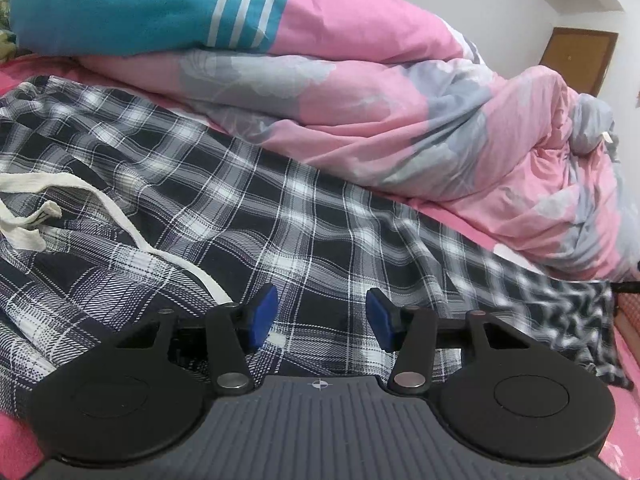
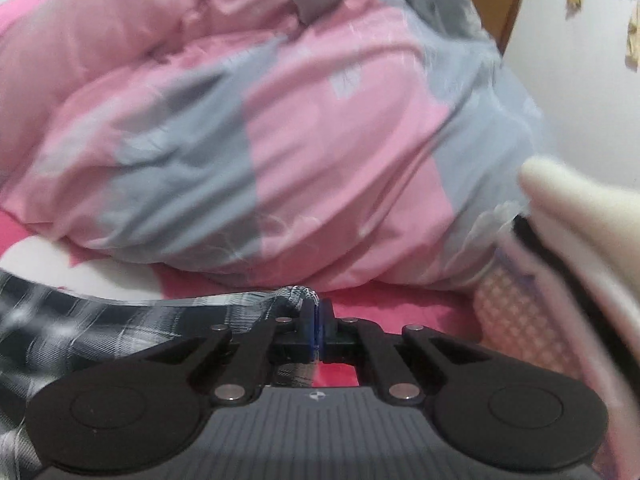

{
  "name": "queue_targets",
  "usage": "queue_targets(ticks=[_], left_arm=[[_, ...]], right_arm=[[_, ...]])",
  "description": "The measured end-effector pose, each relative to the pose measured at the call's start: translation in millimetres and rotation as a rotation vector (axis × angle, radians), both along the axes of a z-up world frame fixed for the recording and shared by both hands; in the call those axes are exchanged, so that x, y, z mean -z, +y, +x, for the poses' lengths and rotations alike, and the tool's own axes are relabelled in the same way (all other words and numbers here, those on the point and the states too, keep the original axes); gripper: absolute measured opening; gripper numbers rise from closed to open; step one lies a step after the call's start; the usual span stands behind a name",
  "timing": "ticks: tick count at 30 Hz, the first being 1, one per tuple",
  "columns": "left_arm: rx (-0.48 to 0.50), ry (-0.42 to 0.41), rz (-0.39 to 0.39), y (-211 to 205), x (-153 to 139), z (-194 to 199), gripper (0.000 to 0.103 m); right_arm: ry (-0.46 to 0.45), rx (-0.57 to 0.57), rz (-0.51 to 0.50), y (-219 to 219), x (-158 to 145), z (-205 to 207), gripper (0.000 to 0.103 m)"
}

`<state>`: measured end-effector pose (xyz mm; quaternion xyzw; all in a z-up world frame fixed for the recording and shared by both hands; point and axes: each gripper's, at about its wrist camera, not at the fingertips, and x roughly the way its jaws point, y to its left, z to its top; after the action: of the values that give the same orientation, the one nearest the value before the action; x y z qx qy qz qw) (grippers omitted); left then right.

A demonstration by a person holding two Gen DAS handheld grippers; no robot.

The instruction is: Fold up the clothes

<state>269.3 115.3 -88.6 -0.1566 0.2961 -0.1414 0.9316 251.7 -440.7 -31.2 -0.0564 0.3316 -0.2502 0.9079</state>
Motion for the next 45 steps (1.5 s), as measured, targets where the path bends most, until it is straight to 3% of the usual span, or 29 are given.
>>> queue_targets(ticks=[5, 8, 13, 15, 16, 17, 22, 28, 30, 31, 32, 39, 45], left_arm=[[0.001, -0.001, 0.002, -0.4, 0.2, 0.2, 0.049], [0.000, 0.000, 0.001, -1.0, 0.1, 0.3, 0.050], [0.001, 0.000, 0.000, -1.4, 0.1, 0.4, 0.050], [0.001, -0.001, 0.000, -1.1, 0.2, 0.4, 0.050], [0.001, -0.001, -0.001, -1.0, 0.2, 0.4, 0.050], [0.001, -0.001, -0.001, -0.8, 0.3, 0.5, 0.050], [0.001, -0.001, -0.004, -0.1, 0.4, 0.7, 0.050], [-0.001, -0.002, -0.013, 0.8, 0.2, 0.1, 0.050], [-0.002, -0.002, -0.016, 0.6, 0.1, 0.5, 0.050], [-0.002, -0.002, -0.016, 0.5, 0.0, 0.4, 0.050], [-0.003, -0.002, -0.017, 0.4, -0.1, 0.3, 0.050], [-0.005, 0.003, -0.026, 1.2, -0.1, 1.0, 0.049], [-0.006, 0.004, -0.026, 0.9, -0.5, 1.7, 0.049]], right_arm=[[0.039, 0.058, 0.057, -23.7, 32.2, 11.2, 0.000], [-0.011, 0.181, 0.171, -52.1, 36.4, 0.0, 0.005], [-0.199, 0.322, 0.576, -99.9, 16.1, -77.6, 0.008], [-0.237, 0.291, 0.760, -98.8, 10.3, -114.3, 0.020], [-0.248, 0.279, 0.849, -96.7, 8.5, -131.8, 0.039], [-0.242, 0.279, 0.926, -91.4, 9.4, -146.8, 0.052], [-0.127, 0.344, 1.130, -55.9, 29.5, -186.6, 0.053], [-0.129, 0.414, 1.170, -46.8, 43.8, -186.8, 0.051], [-0.138, 0.395, 1.138, -42.9, 37.6, -186.1, 0.031], [-0.142, 0.385, 1.123, -41.0, 34.5, -185.8, 0.014], [-0.146, 0.375, 1.107, -39.1, 31.4, -185.4, 0.011], [-0.166, 0.358, 1.005, -37.8, 8.4, -195.6, 0.008], [-0.090, 0.446, 0.981, -48.1, 28.5, -210.1, 0.009]])
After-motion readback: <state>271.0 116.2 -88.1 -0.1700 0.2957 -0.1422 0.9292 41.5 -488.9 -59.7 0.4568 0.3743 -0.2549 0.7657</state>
